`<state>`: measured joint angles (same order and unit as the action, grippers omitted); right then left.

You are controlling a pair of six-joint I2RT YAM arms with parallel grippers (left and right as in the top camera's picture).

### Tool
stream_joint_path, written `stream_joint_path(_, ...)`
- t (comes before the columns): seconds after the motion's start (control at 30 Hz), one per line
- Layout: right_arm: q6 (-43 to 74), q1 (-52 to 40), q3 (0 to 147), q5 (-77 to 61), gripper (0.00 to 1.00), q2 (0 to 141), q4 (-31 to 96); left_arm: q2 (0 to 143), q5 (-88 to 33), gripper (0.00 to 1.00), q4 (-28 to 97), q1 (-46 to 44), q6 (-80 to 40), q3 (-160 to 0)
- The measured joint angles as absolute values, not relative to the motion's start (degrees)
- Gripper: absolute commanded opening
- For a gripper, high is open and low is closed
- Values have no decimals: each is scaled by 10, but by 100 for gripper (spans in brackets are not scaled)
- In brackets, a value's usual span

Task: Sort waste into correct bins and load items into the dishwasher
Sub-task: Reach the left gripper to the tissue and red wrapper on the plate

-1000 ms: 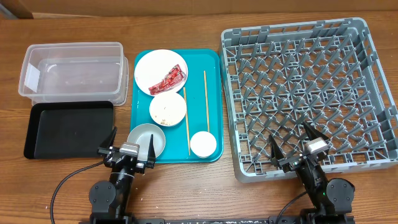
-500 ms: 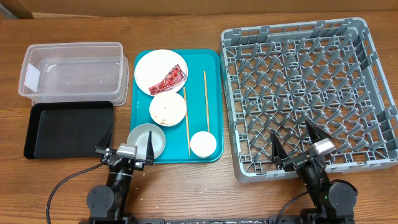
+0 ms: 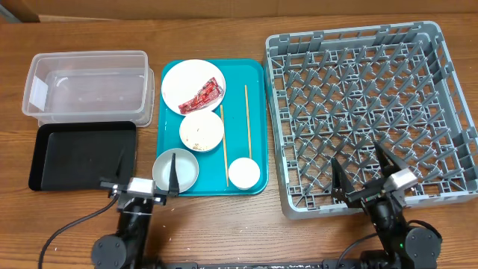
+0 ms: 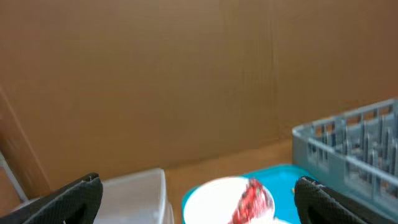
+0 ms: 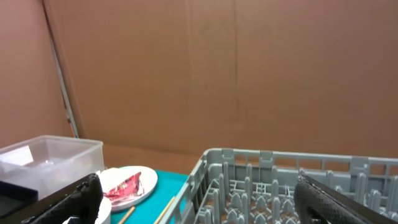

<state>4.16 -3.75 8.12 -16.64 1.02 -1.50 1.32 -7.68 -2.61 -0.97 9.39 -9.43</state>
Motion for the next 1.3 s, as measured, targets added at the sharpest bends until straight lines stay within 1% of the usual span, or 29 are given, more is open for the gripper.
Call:
stream_joint_path(0.17, 43, -37, 130, -167, 100, 45, 18, 65, -77, 100, 6, -10, 94, -158)
stream_joint_path(0.27, 43, -37, 171, -167, 100, 83, 51, 126, -82, 100, 36, -10, 93, -212)
stream_joint_path(0.47, 43, -37, 274, -165, 100, 202, 131, 290, -99, 100, 109, -10, 94, -364)
stream_joint_path(0.8, 43, -37, 470, -161, 100, 424, 299, 597, -133, 100, 324, -10, 123, -642)
stream_joint_path(1.03, 43, -37, 650, -161, 100, 583, 486, 817, -170, 100, 509, -10, 142, -859)
stream_joint_path(1.17, 45, -37, 703, -161, 100, 637, 525, 940, -195, 100, 637, -10, 155, -988)
stream_joint_path(1.23, 49, -37, 712, -165, 100, 655, 527, 997, -202, 100, 679, -10, 157, -1047)
stream_joint_path(1.3, 53, -37, 712, -178, 100, 671, 535, 1041, -204, 100, 691, -10, 157, -1082)
